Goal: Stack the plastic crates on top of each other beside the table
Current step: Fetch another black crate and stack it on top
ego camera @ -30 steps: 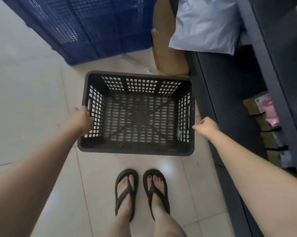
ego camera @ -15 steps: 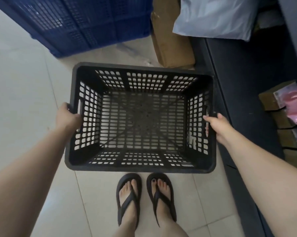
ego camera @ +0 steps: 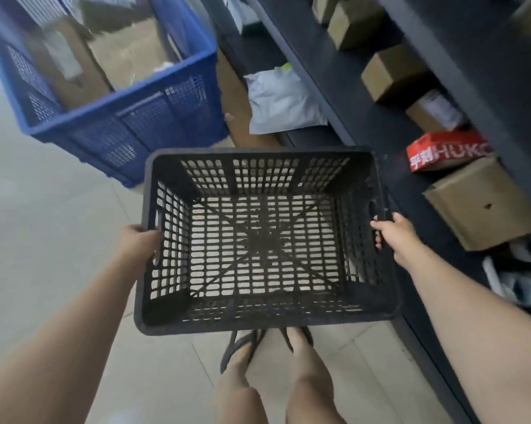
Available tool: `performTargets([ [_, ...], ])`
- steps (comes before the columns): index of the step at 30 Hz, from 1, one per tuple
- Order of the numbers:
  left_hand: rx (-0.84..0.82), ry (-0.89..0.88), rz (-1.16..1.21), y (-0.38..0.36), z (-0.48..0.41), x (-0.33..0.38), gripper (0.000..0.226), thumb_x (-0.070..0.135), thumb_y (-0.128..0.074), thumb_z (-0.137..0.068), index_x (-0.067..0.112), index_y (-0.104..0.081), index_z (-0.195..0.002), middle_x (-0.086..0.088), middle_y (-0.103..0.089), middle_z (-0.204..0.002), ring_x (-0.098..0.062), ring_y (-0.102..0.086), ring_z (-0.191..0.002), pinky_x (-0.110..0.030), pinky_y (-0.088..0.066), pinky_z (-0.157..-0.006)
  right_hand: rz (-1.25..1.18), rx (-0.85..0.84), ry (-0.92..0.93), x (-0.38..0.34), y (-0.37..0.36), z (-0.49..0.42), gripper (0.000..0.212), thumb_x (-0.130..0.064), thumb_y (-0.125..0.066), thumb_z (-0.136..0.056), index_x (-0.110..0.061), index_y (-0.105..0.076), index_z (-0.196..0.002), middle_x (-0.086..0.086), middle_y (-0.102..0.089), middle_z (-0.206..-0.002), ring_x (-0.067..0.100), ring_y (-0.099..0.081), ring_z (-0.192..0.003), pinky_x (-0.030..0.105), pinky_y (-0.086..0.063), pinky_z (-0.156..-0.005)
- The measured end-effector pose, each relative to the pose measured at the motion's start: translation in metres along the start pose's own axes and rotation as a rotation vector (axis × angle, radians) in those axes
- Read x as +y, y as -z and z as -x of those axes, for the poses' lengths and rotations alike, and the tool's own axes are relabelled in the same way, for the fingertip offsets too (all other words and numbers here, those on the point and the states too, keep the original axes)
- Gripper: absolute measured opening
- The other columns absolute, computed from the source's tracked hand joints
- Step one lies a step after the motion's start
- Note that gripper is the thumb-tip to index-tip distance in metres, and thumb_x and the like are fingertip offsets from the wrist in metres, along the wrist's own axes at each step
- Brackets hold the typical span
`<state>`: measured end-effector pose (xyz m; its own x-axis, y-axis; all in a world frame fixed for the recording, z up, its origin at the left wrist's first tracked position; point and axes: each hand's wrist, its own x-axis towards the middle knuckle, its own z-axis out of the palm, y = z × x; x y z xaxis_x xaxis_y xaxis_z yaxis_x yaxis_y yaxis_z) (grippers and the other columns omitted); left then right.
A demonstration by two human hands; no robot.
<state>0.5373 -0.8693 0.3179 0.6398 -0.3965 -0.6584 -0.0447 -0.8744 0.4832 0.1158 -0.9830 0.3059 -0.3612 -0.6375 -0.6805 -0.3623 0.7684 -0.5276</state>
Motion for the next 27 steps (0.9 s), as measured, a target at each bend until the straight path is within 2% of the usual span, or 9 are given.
performTargets([
  [5,-0.113,-0.168,-0.077,0.015,0.059,0.051,0.022,-0.001,-0.059,-0.084,-0.002,-0.06,-0.106,-0.007,-0.052,-0.066,-0.019,-0.049,-0.056,-0.028,-0.043,-0.054,-0.121,0.112,-0.035,0.021,0.075,0.071,0.014,-0.004,-0.056,-0.091,-0.018,-0.055,-0.092,0.006,-0.053,-0.072,0.018,-0.045,-0.056,0.03,-0.038,-0.049],
  [8,-0.157,-0.274,-0.151,0.007,0.093,0.069,0.021,-0.002,-0.061,-0.083,-0.006,-0.062,-0.104,-0.01,-0.056,-0.067,-0.022,-0.053,-0.057,-0.031,-0.047,-0.056,-0.215,0.17,-0.065,0.056,0.117,0.108,0.029,-0.007,-0.059,-0.09,-0.023,-0.05,-0.113,0.007,-0.056,-0.074,0.019,-0.048,-0.058,0.029,-0.041,-0.05],
  [11,-0.224,-0.33,-0.215,-0.012,0.132,0.079,0.023,-0.003,-0.06,-0.082,-0.004,-0.061,-0.105,-0.017,-0.062,-0.082,-0.031,-0.062,-0.076,-0.045,-0.056,-0.08,-0.305,0.238,-0.084,0.106,0.156,0.15,0.022,-0.013,-0.06,-0.092,-0.013,-0.055,-0.114,0.008,-0.054,-0.072,0.019,-0.048,-0.058,0.03,-0.041,-0.051],
  [13,-0.268,-0.381,-0.261,-0.029,0.168,0.079,0.015,-0.004,-0.059,-0.082,0.001,-0.06,-0.097,-0.016,-0.06,-0.078,-0.031,-0.061,-0.081,-0.051,-0.053,-0.087,-0.35,0.305,-0.093,0.149,0.18,0.179,0.026,-0.016,-0.06,-0.093,-0.009,-0.056,-0.117,0.008,-0.054,-0.071,0.02,-0.049,-0.058,0.03,-0.043,-0.051],
  [16,-0.337,-0.447,-0.333,-0.059,0.221,0.072,0.015,-0.006,-0.059,-0.08,-0.006,-0.059,-0.095,-0.02,-0.059,-0.078,-0.032,-0.059,-0.077,-0.044,-0.053,-0.076,-0.431,0.401,-0.125,0.217,0.216,0.225,0.027,-0.017,-0.061,-0.093,-0.003,-0.058,-0.115,0.009,-0.053,-0.069,0.02,-0.049,-0.058,0.03,-0.043,-0.051],
  [19,-0.426,-0.541,-0.408,-0.098,0.29,0.05,0.032,-0.002,-0.062,-0.079,-0.016,-0.058,-0.108,-0.028,-0.063,-0.089,-0.041,-0.065,-0.085,-0.045,-0.054,-0.079,-0.53,0.489,-0.19,0.301,0.253,0.281,0.031,-0.015,-0.059,-0.093,-0.002,-0.055,-0.121,0.01,-0.054,-0.072,0.021,-0.051,-0.059,0.031,-0.044,-0.051],
  [21,-0.485,-0.621,-0.469,-0.123,0.351,0.025,0.024,0.001,-0.063,-0.082,-0.011,-0.059,-0.103,-0.024,-0.063,-0.091,-0.041,-0.064,-0.093,-0.045,-0.053,-0.086,-0.613,0.541,-0.231,0.364,0.277,0.322,0.029,-0.011,-0.058,-0.094,0.0,-0.055,-0.12,0.012,-0.052,-0.071,0.022,-0.05,-0.059,0.033,-0.043,-0.052],
  [24,-0.602,-0.711,-0.554,-0.158,0.441,-0.03,0.023,-0.002,-0.058,-0.085,-0.01,-0.058,-0.106,-0.019,-0.06,-0.079,-0.034,-0.06,-0.08,-0.041,-0.051,-0.079,-0.698,0.619,-0.278,0.464,0.305,0.389,0.02,-0.006,-0.058,-0.092,0.005,-0.056,-0.109,0.013,-0.049,-0.067,0.023,-0.047,-0.056,0.033,-0.042,-0.053],
  [27,-0.7,-0.803,-0.663,-0.196,0.521,-0.091,0.022,-0.003,-0.059,-0.084,-0.011,-0.056,-0.105,-0.017,-0.056,-0.071,-0.029,-0.057,-0.064,-0.04,-0.05,-0.067,-0.762,0.731,-0.342,0.56,0.33,0.464,0.014,-0.005,-0.059,-0.091,-0.001,-0.058,-0.105,0.014,-0.053,-0.069,0.024,-0.05,-0.057,0.034,-0.046,-0.055],
])
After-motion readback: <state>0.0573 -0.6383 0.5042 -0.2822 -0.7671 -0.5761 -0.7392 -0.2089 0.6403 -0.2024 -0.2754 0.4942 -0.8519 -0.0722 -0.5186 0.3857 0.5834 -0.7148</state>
